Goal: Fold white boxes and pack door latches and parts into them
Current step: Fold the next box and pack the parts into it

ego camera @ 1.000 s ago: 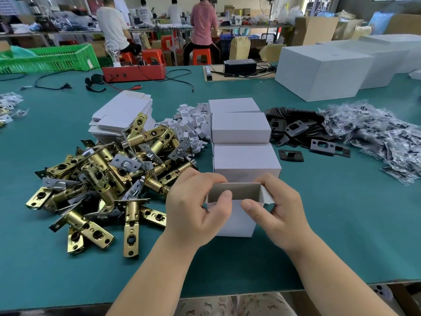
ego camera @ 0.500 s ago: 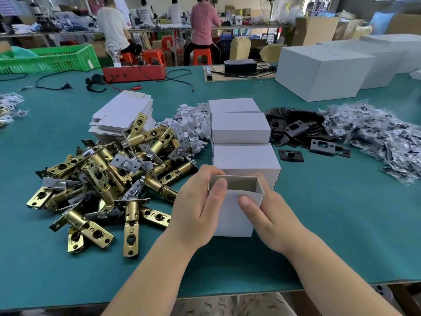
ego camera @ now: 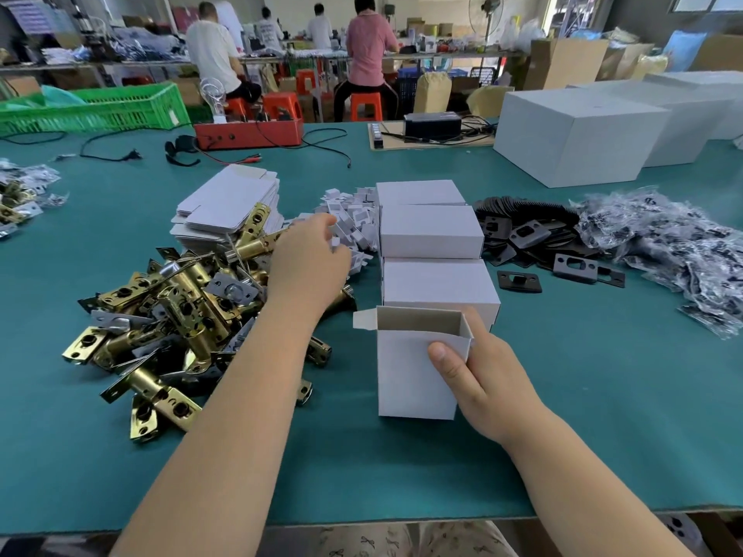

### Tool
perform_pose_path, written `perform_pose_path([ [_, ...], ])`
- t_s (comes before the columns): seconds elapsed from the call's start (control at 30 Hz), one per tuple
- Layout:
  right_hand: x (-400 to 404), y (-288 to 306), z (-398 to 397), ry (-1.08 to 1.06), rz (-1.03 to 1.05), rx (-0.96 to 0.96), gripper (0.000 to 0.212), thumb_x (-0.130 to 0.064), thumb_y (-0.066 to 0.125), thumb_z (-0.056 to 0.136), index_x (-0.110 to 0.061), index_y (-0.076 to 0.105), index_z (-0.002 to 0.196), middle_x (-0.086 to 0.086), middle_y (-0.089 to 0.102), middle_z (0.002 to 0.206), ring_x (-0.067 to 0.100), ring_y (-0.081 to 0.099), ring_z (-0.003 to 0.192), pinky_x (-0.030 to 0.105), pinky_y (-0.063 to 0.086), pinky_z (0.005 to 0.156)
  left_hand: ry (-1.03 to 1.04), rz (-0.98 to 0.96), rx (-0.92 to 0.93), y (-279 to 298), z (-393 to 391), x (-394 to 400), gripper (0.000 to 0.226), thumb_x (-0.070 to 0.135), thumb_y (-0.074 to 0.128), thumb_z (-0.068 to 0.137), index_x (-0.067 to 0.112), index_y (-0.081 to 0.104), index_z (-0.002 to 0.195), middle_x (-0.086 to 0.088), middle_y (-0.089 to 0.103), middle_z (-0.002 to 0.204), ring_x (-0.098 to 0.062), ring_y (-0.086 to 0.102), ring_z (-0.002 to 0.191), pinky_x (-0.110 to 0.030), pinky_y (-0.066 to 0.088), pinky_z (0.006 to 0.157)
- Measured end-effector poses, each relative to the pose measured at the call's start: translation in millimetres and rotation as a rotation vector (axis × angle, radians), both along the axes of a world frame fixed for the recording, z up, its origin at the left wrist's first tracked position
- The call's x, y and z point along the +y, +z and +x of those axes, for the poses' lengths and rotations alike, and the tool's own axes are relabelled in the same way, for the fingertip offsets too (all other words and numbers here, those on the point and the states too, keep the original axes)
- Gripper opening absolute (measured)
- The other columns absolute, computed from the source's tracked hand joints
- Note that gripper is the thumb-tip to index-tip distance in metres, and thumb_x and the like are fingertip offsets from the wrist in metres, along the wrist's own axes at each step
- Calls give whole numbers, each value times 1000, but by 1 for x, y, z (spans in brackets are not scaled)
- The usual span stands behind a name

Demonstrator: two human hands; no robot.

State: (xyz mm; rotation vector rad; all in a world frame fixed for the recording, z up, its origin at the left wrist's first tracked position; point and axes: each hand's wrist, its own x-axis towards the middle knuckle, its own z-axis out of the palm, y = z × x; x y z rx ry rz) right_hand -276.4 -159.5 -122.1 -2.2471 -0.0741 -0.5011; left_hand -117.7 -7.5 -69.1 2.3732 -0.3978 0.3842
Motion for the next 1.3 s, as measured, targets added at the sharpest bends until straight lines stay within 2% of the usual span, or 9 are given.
perform_pose_path([
  [0.2,-4,-3,0,-14,11,33,60,-71,31,77,-21,49,105,-12,50,54,10,44,51,29,31,50,237,566,95,1,47,-1,41,37,53,97,7,54,125,-16,52,127,-37,47,121,-48,43,93],
  [0.3,-3,-1,0,-13,25,30,56,-71,31,77,-24,49,102,-4,57,62,12,49,57,36,43,57,236,631,83,-1,54,-2,29,20,50,96,7,57,121,-16,51,123,-37,49,117,-46,45,89],
  [0.37,-3,-2,0,-7,8,20,46,-70,32,78,-30,47,96,-8,59,62,9,51,58,27,42,53,238,626,61,-4,60,0,26,14,49,94,6,58,116,-17,51,118,-38,52,112,-45,46,86],
  [0.5,-3,-2,0,3,12,23,36,-70,32,78,-38,41,91,-25,57,67,2,52,63,18,34,52,219,541,37,-3,64,9,25,15,52,94,10,62,116,-15,60,110,-34,59,98,-38,43,68],
  [0.8,-2,1,0,31,28,5,25,-66,35,81,-43,39,92,-39,56,76,-7,54,69,12,36,56,25,8,-25,41,28,26,34,30,72,85,19,65,116,-2,65,115,-14,58,97,-25,41,80],
  [0.9,-1,2,0,24,37,8,29,-68,34,79,-45,40,96,-37,58,78,-6,56,75,12,38,58,-130,-253,-43,58,-2,22,27,28,75,82,24,70,109,13,69,94,8,61,73,-3,42,59],
  [0.97,-1,2,0,12,32,7,32,-70,33,79,-44,41,96,-31,60,78,-3,57,77,14,41,59,-250,-395,-22,68,-23,19,22,26,77,80,29,71,102,15,70,82,11,63,69,-1,42,56],
  [1.17,0,1,-1,20,20,-39,32,-63,36,83,-38,44,101,-31,54,62,-5,52,57,10,33,50,-738,-444,152,78,-62,13,31,18,79,73,37,73,97,9,74,89,-12,69,78,-23,58,75],
  [1.3,-1,1,0,-17,-23,-10,59,-70,31,79,-21,52,105,-7,47,52,9,48,57,21,32,48,-804,-362,169,68,-69,9,34,27,81,69,40,73,99,7,73,89,-26,68,75,-47,58,82],
])
